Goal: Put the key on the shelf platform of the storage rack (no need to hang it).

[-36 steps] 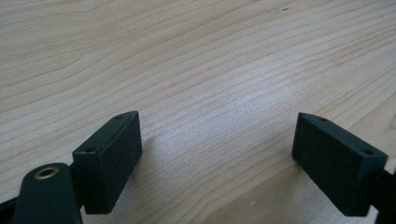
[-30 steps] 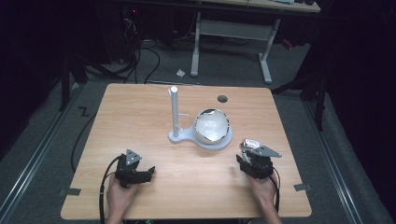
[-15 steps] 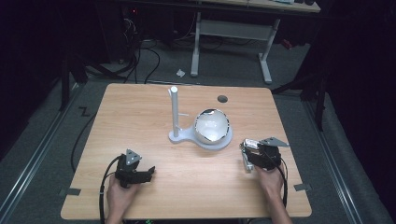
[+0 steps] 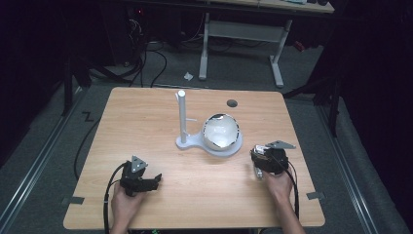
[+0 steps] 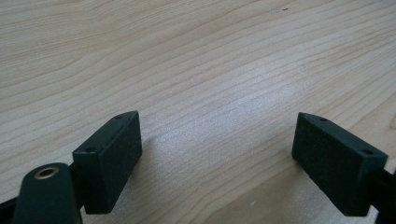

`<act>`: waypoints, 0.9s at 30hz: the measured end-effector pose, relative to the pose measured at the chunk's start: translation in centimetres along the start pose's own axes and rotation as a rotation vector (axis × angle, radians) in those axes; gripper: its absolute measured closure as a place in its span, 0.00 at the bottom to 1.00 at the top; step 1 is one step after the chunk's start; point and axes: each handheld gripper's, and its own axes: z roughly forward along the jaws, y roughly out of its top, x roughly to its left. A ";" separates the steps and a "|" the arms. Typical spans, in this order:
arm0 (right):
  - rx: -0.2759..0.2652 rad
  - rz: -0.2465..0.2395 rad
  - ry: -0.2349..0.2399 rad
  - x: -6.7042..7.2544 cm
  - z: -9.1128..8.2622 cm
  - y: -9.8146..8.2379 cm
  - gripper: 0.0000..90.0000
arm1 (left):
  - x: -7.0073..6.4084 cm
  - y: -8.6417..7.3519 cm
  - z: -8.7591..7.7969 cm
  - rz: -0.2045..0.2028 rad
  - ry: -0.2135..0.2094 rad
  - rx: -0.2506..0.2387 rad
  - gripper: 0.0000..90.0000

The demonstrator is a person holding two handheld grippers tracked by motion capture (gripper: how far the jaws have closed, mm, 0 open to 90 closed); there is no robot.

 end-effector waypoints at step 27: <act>0.065 0.007 -0.046 0.4 2.2 -0.5 0.70 | 0.0 0.0 0.0 0.000 0.000 0.000 0.18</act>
